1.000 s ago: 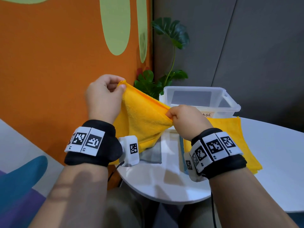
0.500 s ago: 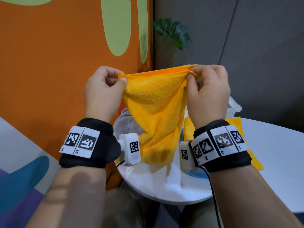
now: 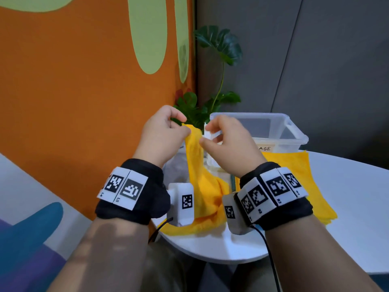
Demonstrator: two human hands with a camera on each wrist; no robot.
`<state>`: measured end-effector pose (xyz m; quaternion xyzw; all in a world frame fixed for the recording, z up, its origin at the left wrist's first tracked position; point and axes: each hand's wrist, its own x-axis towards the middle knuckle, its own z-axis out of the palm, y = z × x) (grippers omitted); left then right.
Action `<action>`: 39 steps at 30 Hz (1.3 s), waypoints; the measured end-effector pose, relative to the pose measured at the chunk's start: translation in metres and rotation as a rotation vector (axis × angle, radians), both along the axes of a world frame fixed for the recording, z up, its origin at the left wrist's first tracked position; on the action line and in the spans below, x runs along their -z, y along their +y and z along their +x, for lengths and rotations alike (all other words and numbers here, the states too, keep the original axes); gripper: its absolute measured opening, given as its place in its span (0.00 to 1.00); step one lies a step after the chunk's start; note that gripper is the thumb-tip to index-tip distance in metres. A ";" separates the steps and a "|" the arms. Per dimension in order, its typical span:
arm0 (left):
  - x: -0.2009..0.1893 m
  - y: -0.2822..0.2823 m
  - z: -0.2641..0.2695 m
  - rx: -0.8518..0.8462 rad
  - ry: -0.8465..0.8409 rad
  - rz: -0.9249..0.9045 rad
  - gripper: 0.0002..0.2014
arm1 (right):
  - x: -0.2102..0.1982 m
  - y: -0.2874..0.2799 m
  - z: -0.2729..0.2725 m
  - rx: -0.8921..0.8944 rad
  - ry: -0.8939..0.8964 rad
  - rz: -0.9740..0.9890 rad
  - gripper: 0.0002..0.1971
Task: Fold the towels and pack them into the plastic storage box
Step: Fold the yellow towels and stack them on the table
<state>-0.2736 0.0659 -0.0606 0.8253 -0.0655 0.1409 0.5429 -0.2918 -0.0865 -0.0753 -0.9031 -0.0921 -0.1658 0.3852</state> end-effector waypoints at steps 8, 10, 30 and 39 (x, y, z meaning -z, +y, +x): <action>-0.009 -0.004 -0.006 0.146 0.062 -0.059 0.08 | 0.004 0.008 -0.004 -0.107 0.018 -0.056 0.12; -0.012 -0.004 -0.009 0.186 0.064 -0.062 0.08 | 0.004 0.007 -0.001 -0.057 -0.033 -0.098 0.06; -0.022 0.008 -0.004 -0.209 -0.315 0.041 0.09 | 0.012 -0.003 0.002 0.071 -0.256 -0.120 0.18; -0.021 0.011 -0.004 -0.288 -0.386 0.274 0.02 | 0.017 0.002 0.005 0.010 -0.179 -0.184 0.10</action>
